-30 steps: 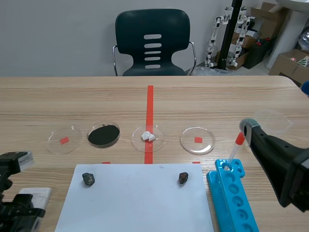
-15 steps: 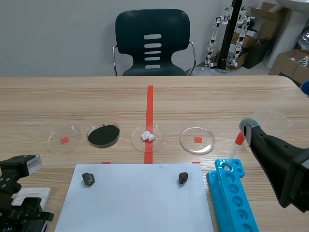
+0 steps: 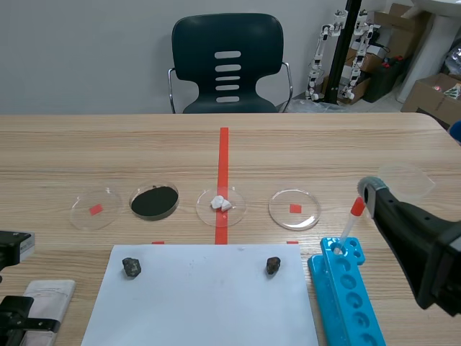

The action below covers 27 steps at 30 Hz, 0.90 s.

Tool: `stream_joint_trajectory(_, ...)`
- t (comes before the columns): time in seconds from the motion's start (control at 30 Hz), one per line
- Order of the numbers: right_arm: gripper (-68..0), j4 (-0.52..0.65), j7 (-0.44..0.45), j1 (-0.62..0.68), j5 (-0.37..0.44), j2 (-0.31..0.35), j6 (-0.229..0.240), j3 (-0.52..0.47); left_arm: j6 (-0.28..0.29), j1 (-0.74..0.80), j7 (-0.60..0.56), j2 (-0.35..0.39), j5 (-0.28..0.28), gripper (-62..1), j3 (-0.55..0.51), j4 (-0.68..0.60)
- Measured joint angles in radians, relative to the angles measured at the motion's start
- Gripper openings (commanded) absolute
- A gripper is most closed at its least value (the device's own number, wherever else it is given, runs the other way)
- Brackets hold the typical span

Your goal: Rub the mineral on the streak plate below the first streak

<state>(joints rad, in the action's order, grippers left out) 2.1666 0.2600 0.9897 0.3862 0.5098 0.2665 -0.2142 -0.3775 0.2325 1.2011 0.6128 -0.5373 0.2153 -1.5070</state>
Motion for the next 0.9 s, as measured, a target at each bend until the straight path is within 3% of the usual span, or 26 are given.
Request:
stream_joint_trajectory(0.07,0.4,0.0,0.0,0.0,0.0,0.0,0.0,0.0,-0.002,0.0,0.003,0.001,0.021,-49.6,0.0,0.003)
stream_joint_trajectory(0.33,0.4,0.0,0.0,0.0,0.0,0.0,0.0,0.0,-0.011,0.0,0.003,0.004,0.013,-49.6,0.0,0.005)
stream_joint_trajectory(0.53,0.4,0.0,0.0,0.0,0.0,0.0,0.0,0.0,0.029,0.0,-0.024,0.026,-0.074,-49.6,-0.008,0.013)
stream_joint_trajectory(0.73,0.4,0.0,0.0,0.0,0.0,0.0,0.0,0.0,0.066,0.0,-0.037,0.039,-0.119,-49.6,-0.013,0.02)
stream_joint_trajectory(0.9,0.4,0.0,0.0,0.0,0.0,0.0,0.0,0.0,0.122,0.0,-0.084,0.04,-0.221,-49.6,-0.018,0.022)
